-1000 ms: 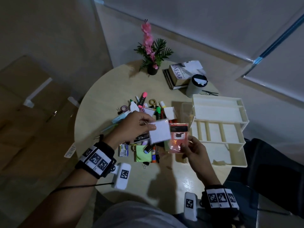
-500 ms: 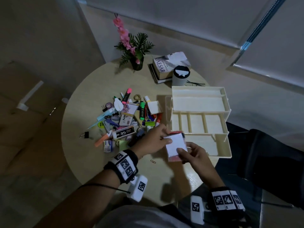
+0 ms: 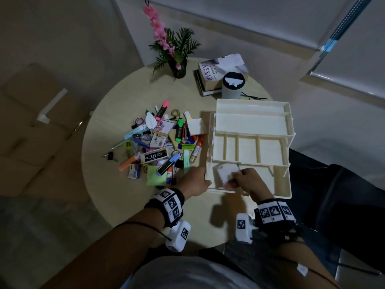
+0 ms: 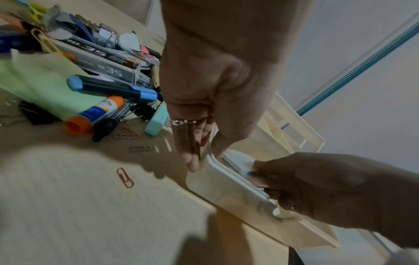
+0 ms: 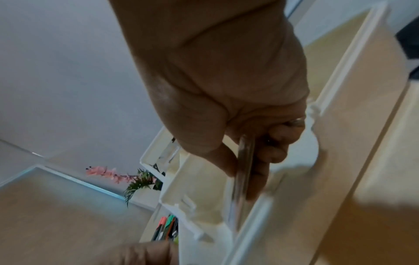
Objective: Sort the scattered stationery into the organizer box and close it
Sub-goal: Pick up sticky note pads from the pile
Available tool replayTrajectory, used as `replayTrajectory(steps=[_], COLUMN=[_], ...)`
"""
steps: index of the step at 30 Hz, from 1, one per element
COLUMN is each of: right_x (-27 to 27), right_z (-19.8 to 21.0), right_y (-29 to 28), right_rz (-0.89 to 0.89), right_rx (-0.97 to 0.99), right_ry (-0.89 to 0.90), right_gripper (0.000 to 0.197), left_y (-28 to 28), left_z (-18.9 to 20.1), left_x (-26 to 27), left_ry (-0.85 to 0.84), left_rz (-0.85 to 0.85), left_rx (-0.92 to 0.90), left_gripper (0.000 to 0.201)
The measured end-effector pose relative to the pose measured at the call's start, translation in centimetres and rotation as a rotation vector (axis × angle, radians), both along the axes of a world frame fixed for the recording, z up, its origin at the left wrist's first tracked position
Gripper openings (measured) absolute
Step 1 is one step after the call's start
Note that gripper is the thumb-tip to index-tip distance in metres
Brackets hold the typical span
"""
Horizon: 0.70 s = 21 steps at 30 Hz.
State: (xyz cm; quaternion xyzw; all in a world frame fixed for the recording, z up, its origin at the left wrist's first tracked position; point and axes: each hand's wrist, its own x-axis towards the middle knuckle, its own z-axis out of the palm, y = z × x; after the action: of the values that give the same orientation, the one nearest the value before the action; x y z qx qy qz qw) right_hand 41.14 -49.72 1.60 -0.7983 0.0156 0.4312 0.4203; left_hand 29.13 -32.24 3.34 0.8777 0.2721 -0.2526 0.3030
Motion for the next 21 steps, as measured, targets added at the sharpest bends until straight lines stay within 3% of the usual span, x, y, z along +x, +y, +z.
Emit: replayTrajectory(steps=[4, 9, 16, 21], right_x=[0.2, -0.1, -1.2, -2.4], right_z=[-2.0, -4.5, -3.5, -2.0], right_y=[2.6, 3.0, 2.6, 2.7], right_rz=[-0.130, -0.002, 0.043, 0.120], right_rx=[0.108, -0.092, -0.268, -0.309], right_ry=[0.064, -0.097, -0.340, -0.416], right_gripper=[0.022, 0.026, 0.031, 0.031], left_y=[-0.1, -0.6, 0.0, 2.5], left_z=[-0.3, -0.4, -0.4, -0.1], left_x=[-0.1, -0.5, -2.0, -4.7], left_ry=[-0.021, -0.050, -0.073, -0.193], left_rz=[0.039, 0.016, -0.104, -0.066], left_rx=[-0.038, 0.049, 0.056, -0.056], left_gripper=[0.022, 0.025, 0.032, 0.037])
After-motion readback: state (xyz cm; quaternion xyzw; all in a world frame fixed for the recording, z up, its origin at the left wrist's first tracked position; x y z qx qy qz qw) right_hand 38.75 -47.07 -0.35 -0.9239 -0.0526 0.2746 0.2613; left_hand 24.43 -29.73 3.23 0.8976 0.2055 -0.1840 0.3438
